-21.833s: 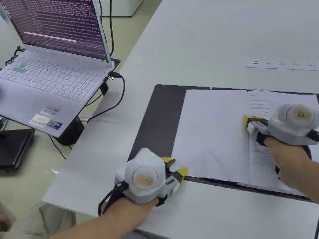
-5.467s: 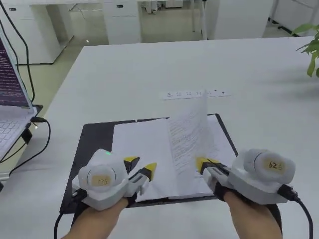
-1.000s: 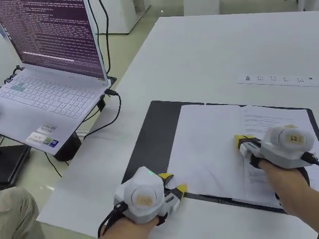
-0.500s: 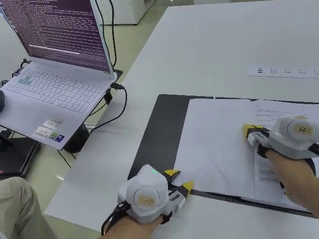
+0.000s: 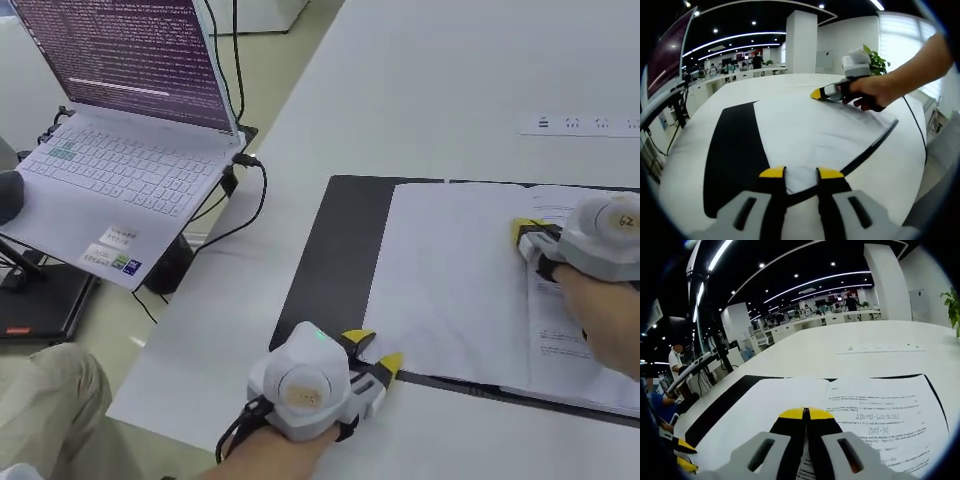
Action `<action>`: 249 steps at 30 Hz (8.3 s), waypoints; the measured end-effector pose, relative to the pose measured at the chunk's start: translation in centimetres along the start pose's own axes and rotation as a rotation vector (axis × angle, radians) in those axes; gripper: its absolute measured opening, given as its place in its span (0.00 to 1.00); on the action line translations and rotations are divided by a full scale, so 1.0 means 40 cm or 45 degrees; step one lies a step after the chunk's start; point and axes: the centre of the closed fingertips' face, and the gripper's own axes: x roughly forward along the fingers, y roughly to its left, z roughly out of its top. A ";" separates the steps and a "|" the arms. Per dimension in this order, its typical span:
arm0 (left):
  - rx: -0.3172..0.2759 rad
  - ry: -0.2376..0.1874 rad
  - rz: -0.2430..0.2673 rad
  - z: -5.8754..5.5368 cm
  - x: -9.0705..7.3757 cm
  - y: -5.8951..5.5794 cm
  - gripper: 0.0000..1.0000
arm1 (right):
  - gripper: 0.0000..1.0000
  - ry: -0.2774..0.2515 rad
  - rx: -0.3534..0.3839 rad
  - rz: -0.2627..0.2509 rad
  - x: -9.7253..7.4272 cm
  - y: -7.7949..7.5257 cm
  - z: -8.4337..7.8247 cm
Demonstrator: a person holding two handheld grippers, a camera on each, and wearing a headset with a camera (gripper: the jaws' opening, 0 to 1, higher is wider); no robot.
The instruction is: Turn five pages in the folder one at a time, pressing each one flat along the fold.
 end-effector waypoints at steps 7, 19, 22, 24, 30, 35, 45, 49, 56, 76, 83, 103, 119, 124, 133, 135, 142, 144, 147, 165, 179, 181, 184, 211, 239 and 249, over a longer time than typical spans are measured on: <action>0.004 0.000 -0.001 0.001 0.000 -0.001 0.23 | 0.00 -0.009 -0.017 -0.011 0.038 -0.017 0.017; -0.001 -0.006 -0.001 0.000 0.001 0.001 0.23 | 0.00 0.013 -0.069 -0.035 0.127 -0.065 0.046; -0.003 -0.007 0.000 0.000 0.001 0.000 0.23 | 0.00 0.014 -0.062 -0.052 0.155 -0.085 0.051; -0.002 -0.006 0.001 0.000 0.002 0.001 0.23 | 0.00 0.012 -0.056 -0.056 0.163 -0.090 0.049; -0.006 -0.010 0.002 -0.003 0.002 0.004 0.23 | 0.00 0.009 -0.048 -0.052 0.174 -0.098 0.042; -0.007 -0.009 0.002 -0.004 0.003 0.005 0.23 | 0.00 0.014 -0.023 -0.043 0.171 -0.098 0.034; -0.008 -0.010 0.002 -0.004 0.002 0.005 0.23 | 0.00 0.030 -0.018 -0.010 0.117 -0.070 0.013; -0.010 -0.012 0.002 -0.004 0.002 0.006 0.23 | 0.00 0.035 -0.001 0.011 0.097 -0.057 0.005; -0.011 -0.010 0.003 -0.003 0.002 0.005 0.23 | 0.00 0.052 -0.002 0.053 0.060 -0.030 -0.012; -0.007 -0.008 0.003 0.001 -0.001 0.000 0.23 | 0.00 0.087 0.032 0.093 -0.078 0.040 -0.038; -0.003 -0.005 0.001 -0.002 0.000 0.003 0.23 | 0.00 0.100 0.033 0.101 -0.111 0.053 -0.056; 0.001 0.003 -0.003 -0.001 -0.001 0.001 0.23 | 0.00 0.110 0.060 0.094 -0.199 0.081 -0.112; -0.003 0.007 -0.003 0.000 0.000 0.002 0.22 | 0.00 0.151 0.039 0.136 -0.275 0.123 -0.184; -0.009 0.006 -0.002 0.000 -0.001 0.002 0.22 | 0.00 0.174 0.030 0.157 -0.309 0.141 -0.209; -0.009 0.008 0.000 -0.002 -0.002 0.003 0.22 | 0.00 0.214 0.025 0.189 -0.376 0.173 -0.254; -0.011 0.008 0.000 -0.002 -0.002 0.003 0.22 | 0.00 0.219 0.029 0.191 -0.387 0.179 -0.262; -0.009 0.015 -0.001 -0.003 -0.001 0.002 0.22 | 0.00 0.252 0.044 0.206 -0.422 0.191 -0.282; -0.006 0.018 -0.001 -0.003 -0.001 0.002 0.22 | 0.00 0.274 0.061 0.218 -0.434 0.197 -0.290; -0.001 0.021 -0.002 -0.003 -0.001 0.001 0.22 | 0.00 0.335 0.064 0.242 -0.458 0.209 -0.315; -0.116 0.117 0.031 0.007 0.006 0.017 0.17 | 0.00 0.262 0.189 0.230 -0.566 0.205 -0.234; -0.272 0.222 -0.102 0.079 -0.052 -0.084 0.28 | 0.00 0.084 0.422 -0.089 -0.646 0.036 -0.139; -0.322 0.210 -0.106 0.093 -0.072 -0.094 0.31 | 0.00 0.053 0.441 -0.130 -0.659 0.010 -0.124; -0.363 0.194 -0.108 0.116 -0.103 -0.105 0.36 | 0.00 0.014 0.412 -0.173 -0.679 -0.019 -0.102; -0.167 0.106 0.010 0.177 -0.218 -0.094 0.99 | 1.00 -0.048 0.145 -0.250 -0.745 -0.082 -0.053; -0.083 0.063 0.036 0.200 -0.267 -0.090 0.99 | 0.98 0.002 -0.139 -0.101 -0.788 0.012 -0.043; -0.095 0.088 0.018 0.184 -0.244 -0.105 0.95 | 0.97 0.044 -0.155 -0.066 -0.784 0.030 -0.063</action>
